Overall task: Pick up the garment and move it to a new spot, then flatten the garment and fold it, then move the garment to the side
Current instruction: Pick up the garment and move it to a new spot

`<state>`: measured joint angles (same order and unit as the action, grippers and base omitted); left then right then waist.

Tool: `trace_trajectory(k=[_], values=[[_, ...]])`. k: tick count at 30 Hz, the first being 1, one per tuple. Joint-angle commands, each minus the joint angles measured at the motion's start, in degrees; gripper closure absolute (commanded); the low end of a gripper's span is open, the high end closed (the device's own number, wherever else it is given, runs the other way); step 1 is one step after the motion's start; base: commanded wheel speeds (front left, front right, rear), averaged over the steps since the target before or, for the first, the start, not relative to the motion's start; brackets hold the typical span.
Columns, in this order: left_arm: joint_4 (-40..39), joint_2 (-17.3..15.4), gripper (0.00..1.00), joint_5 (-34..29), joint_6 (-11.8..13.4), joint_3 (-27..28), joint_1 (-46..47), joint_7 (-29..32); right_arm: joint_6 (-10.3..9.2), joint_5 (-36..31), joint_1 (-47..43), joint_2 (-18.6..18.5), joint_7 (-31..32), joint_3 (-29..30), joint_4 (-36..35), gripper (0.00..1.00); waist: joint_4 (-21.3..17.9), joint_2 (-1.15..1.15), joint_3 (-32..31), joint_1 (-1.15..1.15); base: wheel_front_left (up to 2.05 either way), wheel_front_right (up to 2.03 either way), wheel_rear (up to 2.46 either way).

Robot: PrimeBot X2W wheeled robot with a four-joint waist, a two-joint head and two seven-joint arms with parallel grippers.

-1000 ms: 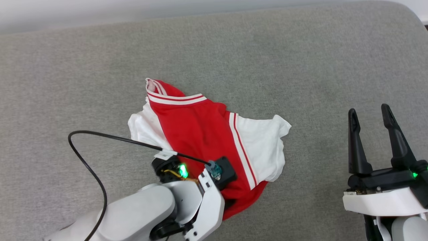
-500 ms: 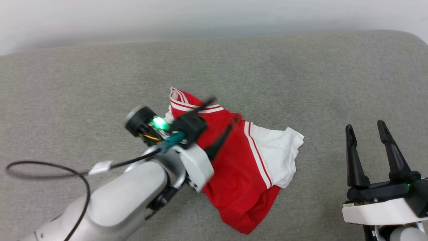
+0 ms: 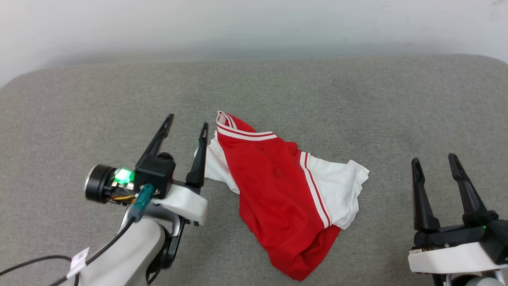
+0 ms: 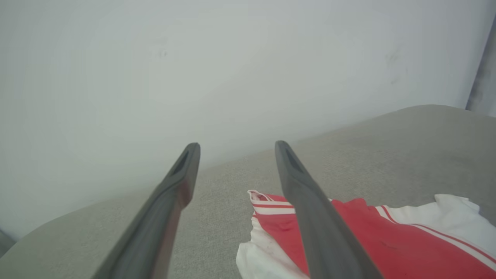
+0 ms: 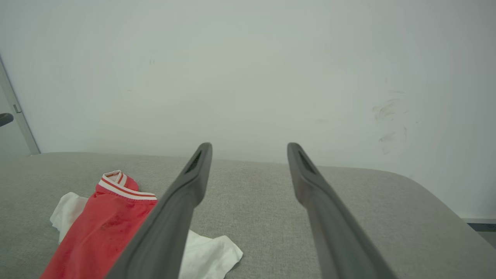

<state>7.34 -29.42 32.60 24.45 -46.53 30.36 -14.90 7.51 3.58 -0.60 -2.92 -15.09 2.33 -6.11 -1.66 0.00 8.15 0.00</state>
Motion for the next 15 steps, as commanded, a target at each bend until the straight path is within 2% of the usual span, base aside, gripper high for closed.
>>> trace_trajectory(k=[1,4,9,15], values=[[-0.8,0.4,0.00,-1.0,0.5,1.6,-1.9,-0.4,-0.04,0.3,-0.6,0.1,-0.1,0.2,0.2,0.00,0.1,0.00,-0.2,0.00,0.00,0.00,0.00],[-2.9,1.2,0.00,-3.4,1.3,6.5,-6.7,-0.3,-0.04,0.4,-0.9,0.1,-0.1,0.4,0.4,0.00,0.3,0.00,-0.7,0.00,0.00,0.00,0.00],[-4.8,4.4,0.00,-7.4,1.4,14.2,-14.4,-0.3,-0.04,1.3,-1.8,0.1,-0.1,0.4,1.1,0.00,0.4,0.00,-1.8,0.00,0.00,0.00,0.00],[-6.0,9.1,0.00,-12.2,-1.7,22.4,-21.7,-0.3,-0.04,2.9,-2.8,0.1,-0.1,0.5,2.9,0.00,0.1,0.00,-3.2,0.00,0.00,0.00,0.00]])
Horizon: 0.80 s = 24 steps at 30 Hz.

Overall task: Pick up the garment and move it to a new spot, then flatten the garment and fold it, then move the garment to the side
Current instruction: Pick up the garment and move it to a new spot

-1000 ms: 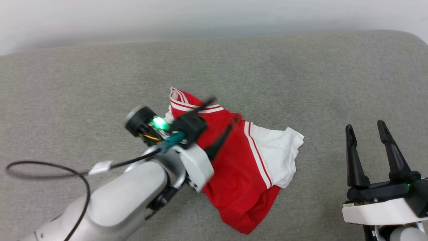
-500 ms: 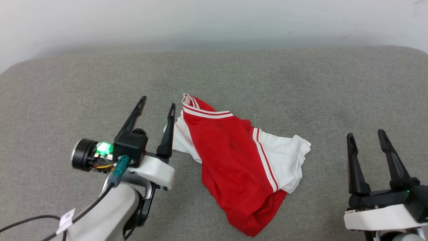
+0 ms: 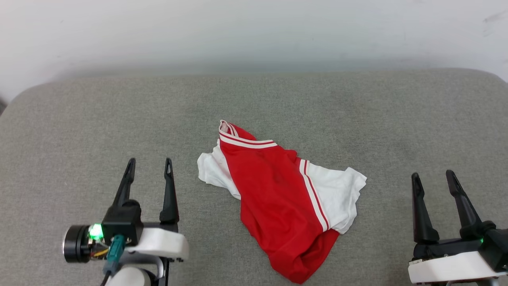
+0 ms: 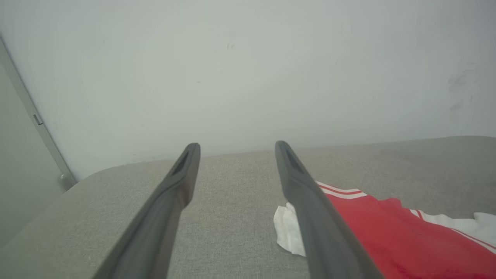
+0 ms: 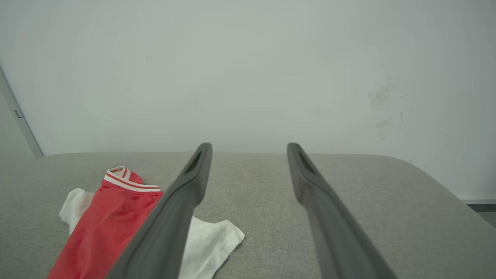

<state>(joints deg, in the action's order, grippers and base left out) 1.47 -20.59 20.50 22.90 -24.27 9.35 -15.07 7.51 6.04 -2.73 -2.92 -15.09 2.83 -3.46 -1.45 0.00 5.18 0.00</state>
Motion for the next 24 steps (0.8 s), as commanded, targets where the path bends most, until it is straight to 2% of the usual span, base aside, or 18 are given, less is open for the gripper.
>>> trace_trajectory(k=[1,12,24], values=[[-0.3,1.1,0.00,-0.9,-0.7,1.1,-2.0,-0.1,-0.04,0.5,-0.9,0.1,-0.1,0.0,0.4,0.00,-0.2,0.00,-0.5,0.00,0.00,0.00,0.00],[0.0,6.7,0.00,-8.0,-8.0,10.6,-11.0,-0.1,-0.04,2.5,-3.1,0.1,-0.1,0.7,1.6,0.00,-0.6,0.00,-3.0,0.00,0.00,0.00,0.00],[1.3,11.3,0.00,-13.0,-13.9,15.8,-14.1,-0.1,-0.04,3.9,-5.3,0.1,-0.1,1.2,3.3,0.00,0.0,0.00,-4.6,0.00,0.00,0.00,0.00]])
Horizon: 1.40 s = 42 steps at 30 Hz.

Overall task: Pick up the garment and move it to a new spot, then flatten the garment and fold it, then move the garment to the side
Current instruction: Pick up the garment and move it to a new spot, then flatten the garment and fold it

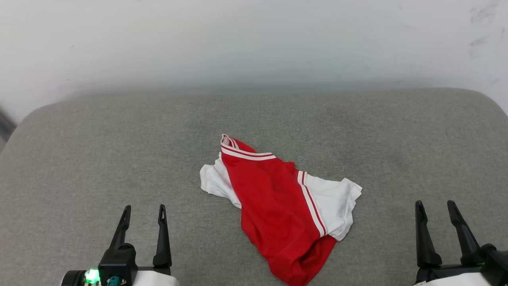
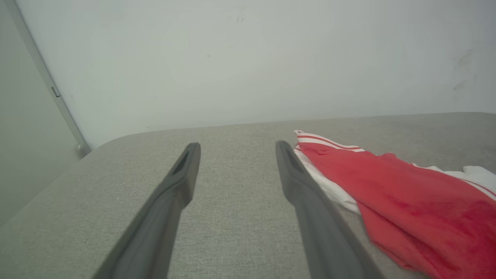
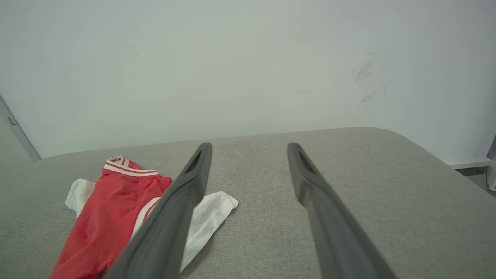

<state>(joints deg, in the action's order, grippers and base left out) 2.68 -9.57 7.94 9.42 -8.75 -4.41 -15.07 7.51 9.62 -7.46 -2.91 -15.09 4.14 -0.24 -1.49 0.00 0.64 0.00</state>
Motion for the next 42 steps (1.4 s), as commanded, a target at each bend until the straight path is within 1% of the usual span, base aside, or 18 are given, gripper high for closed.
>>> trace_trajectory(k=[1,9,14,19,21,24,26,28,29,31,33,37,42], values=[[0.2,0.6,0.00,-0.7,-0.7,0.5,-0.6,-0.1,-0.04,0.3,-0.7,0.1,-0.1,-0.2,0.1,0.00,0.0,0.00,-0.1,0.00,0.00,0.00,0.00],[0.9,2.1,0.00,-2.2,-2.5,2.6,-0.9,-0.1,-0.04,0.4,-0.5,0.1,-0.1,-0.2,0.1,0.00,0.1,0.00,-0.1,0.00,0.00,0.00,0.00],[1.3,2.9,0.00,-3.0,-3.5,3.7,-0.6,-0.2,-0.04,-1.0,2.7,0.1,-0.1,0.7,-1.9,0.00,0.2,0.00,0.3,0.00,0.00,0.00,0.00],[1.1,3.8,0.00,-3.6,-4.3,4.6,0.2,-0.2,-0.04,-4.6,10.4,0.1,-0.1,1.0,-4.8,0.00,-0.3,0.00,1.5,0.00,0.00,0.00,0.00],[1.0,4.0,0.00,-3.8,-4.4,5.1,0.6,-0.2,-0.04,-6.9,14.5,0.1,-0.1,0.3,-4.6,0.00,-0.6,0.00,2.2,0.00,0.00,0.00,0.00],[0.9,4.3,0.00,-3.9,-4.8,5.8,1.5,-0.2,-0.03,-10.3,20.9,-0.2,-0.1,-2.4,-1.0,0.00,-0.9,0.00,3.1,0.00,0.00,0.00,0.00],[1.0,4.4,0.00,-4.1,-5.0,6.3,1.7,-0.2,-0.05,-10.8,25.2,-2.1,0.8,-4.9,3.5,0.00,-1.0,0.00,3.7,0.00,0.00,0.00,0.00],[1.0,4.6,0.00,-4.3,-5.4,6.5,2.4,-0.2,-0.05,-9.2,29.9,-4.3,4.2,-8.2,7.3,0.00,-0.9,0.00,4.2,0.00,0.00,0.00,0.00],[0.9,4.7,0.00,-4.3,-5.4,6.7,2.7,-0.2,-0.05,-8.4,32.1,-6.0,6.5,-10.3,8.9,0.00,-0.7,0.00,4.4,0.00,0.00,0.00,0.00],[0.8,4.9,0.00,-4.3,-5.7,6.9,2.9,-0.2,-0.05,-5.8,35.5,-9.5,12.5,-14.7,11.6,0.00,-0.5,0.00,5.0,0.00,0.00,0.00,0.00],[0.8,5.1,0.00,-4.4,-5.9,7.1,3.4,-0.2,-0.05,-1.7,38.7,-13.0,19.4,-19.5,13.1,0.00,-0.2,0.00,5.6,0.00,0.00,0.00,0.00],[0.6,5.5,0.00,-4.6,-6.4,7.3,4.5,-0.2,-0.05,5.9,45.1,-21.6,32.6,-30.6,13.4,0.00,0.4,0.00,7.6,0.00,0.00,0.00,0.00],[0.4,5.7,0.00,-4.8,-7.0,7.6,6.4,-0.2,-0.07,19.3,52.3,-29.2,50.1,-43.8,11.5,0.00,1.0,0.00,10.3,0.00,0.00,0.00,0.00]])
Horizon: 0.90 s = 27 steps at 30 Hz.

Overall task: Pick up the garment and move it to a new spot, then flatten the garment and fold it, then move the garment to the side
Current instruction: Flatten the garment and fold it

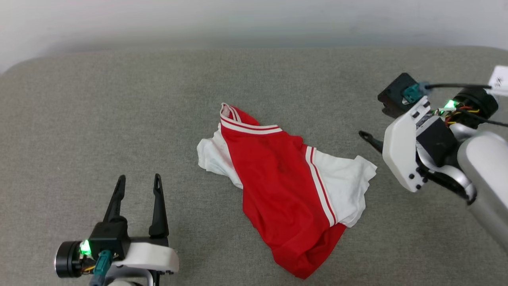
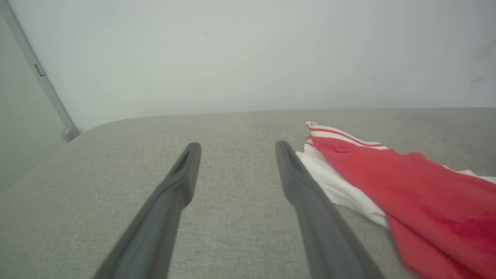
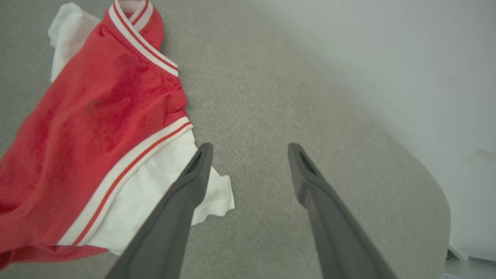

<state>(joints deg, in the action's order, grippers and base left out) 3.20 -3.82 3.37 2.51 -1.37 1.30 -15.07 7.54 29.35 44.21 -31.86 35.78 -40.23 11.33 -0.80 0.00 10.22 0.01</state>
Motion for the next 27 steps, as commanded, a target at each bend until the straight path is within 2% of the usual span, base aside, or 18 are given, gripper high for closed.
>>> trace_trajectory(k=[1,5,9,14,21,23,27], values=[[-0.2,0.1,0.00,-0.2,-0.3,0.1,1.2,-0.2,-0.10,2.0,1.9,-1.5,2.4,-1.6,-0.3,0.00,0.6,0.00,1.3,-0.01,0.00,0.00,0.00],[-0.5,0.3,0.00,-0.4,-0.7,-0.3,3.1,-0.2,-0.08,9.0,7.0,-5.4,12.9,-9.2,-0.5,0.00,1.5,0.00,4.2,-0.01,0.00,0.00,0.00],[-0.5,0.5,0.00,-0.3,-1.2,-0.9,5.5,-0.2,-0.07,12.9,10.2,-6.3,17.0,-13.6,2.1,0.00,3.0,0.00,7.1,-0.01,0.00,0.00,0.00],[-0.6,0.8,0.00,0.2,-1.3,-1.8,7.8,-0.2,-0.07,15.0,11.5,-4.9,16.9,-16.5,7.3,0.00,4.9,0.00,10.4,-0.01,0.00,0.00,0.00],[-0.3,0.9,0.00,0.3,-1.0,-1.7,8.4,-0.2,-0.05,16.7,6.7,-1.5,12.6,-23.1,13.2,0.00,5.5,0.00,11.7,-0.01,0.00,0.00,0.00],[-0.2,0.9,0.00,0.1,-0.9,-1.3,7.8,-0.2,-0.01,16.8,7.0,-0.6,9.8,-24.1,13.4,1.00,4.9,0.00,11.2,-0.01,0.00,0.00,0.00],[0.4,0.9,0.00,-0.3,-1.3,-0.9,7.2,-0.2,-0.06,18.0,10.2,-2.3,2.5,-21.8,12.9,1.00,3.9,0.00,9.0,-0.01,0.00,0.00,0.00]])
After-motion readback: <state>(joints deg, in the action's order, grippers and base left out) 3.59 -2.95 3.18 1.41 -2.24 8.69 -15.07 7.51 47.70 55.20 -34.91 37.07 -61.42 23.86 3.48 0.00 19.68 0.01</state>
